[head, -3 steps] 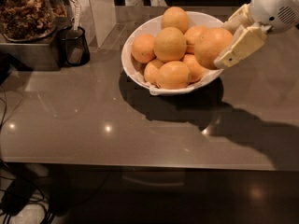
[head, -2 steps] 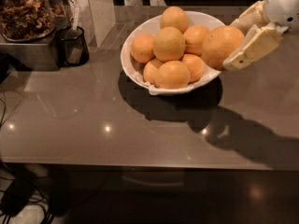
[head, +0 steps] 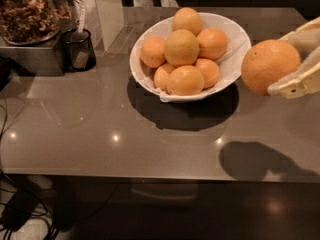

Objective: Pick orange from white bowl

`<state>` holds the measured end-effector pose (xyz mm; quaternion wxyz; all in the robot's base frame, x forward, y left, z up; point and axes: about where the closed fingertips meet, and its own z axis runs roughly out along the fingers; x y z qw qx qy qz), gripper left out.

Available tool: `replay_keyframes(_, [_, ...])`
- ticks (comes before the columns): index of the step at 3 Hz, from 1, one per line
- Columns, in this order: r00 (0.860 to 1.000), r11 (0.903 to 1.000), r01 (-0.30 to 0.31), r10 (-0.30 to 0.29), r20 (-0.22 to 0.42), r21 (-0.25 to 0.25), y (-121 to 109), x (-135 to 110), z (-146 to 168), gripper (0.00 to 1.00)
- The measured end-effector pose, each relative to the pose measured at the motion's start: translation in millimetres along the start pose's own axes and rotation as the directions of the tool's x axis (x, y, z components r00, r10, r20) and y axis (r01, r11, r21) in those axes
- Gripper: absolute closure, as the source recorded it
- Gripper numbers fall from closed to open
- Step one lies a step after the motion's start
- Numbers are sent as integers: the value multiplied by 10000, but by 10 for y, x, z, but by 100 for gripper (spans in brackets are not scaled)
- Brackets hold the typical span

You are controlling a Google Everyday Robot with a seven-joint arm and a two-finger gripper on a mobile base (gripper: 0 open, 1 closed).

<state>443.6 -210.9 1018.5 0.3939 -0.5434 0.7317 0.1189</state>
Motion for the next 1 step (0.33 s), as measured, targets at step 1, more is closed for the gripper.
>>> replay_keyframes(1, [9999, 9999, -127, 127, -38, 66, 17, 51, -43, 100])
